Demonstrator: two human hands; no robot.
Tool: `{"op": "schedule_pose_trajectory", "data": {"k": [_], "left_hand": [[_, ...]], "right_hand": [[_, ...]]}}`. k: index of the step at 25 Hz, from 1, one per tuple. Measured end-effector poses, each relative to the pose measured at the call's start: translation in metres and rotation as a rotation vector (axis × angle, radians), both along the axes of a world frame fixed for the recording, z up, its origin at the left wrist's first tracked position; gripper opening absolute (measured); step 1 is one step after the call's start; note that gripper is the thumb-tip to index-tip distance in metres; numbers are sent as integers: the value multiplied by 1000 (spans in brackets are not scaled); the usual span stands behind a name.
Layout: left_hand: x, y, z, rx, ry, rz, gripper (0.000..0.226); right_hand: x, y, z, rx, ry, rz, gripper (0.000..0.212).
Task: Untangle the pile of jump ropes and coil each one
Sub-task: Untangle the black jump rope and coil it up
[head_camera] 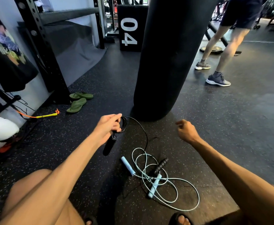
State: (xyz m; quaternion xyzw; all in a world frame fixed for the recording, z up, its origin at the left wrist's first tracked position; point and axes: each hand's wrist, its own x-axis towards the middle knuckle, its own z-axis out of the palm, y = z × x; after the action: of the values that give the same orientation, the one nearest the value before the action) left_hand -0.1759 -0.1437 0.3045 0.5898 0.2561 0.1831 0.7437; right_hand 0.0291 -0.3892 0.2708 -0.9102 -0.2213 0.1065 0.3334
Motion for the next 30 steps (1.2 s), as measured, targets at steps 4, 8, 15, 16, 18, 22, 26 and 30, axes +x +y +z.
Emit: {"op": "schedule_pose_trajectory", "data": {"k": [4,8,15,16,18,22,26,30], "left_hand": [[10,-23,-6,-72,2,-74,29],[16,-35,-7,-241,9,-204,33],[12,-42,12,-492,-156,-452,29],[13,-43,15,-517,-182,-445,27],[16,-45,20,-559,-253,-371,26],[23,-34,19,-515,-415,-95,26],[30,-28,8,-396,-428,128,23],[32,-29,7,-223,-391,247,23]], "right_hand": [[-45,35,23,246,14,348,31],[-77,52,24,257,66,457,27],[-72,50,11,166,-12,425,5],[-72,51,11,171,36,418,13],[-74,51,6,226,222,390,21],[-79,42,-4,168,363,404,13],[-78,36,-12,55,285,487,20],[-75,36,-17,-43,126,482,23]]}}
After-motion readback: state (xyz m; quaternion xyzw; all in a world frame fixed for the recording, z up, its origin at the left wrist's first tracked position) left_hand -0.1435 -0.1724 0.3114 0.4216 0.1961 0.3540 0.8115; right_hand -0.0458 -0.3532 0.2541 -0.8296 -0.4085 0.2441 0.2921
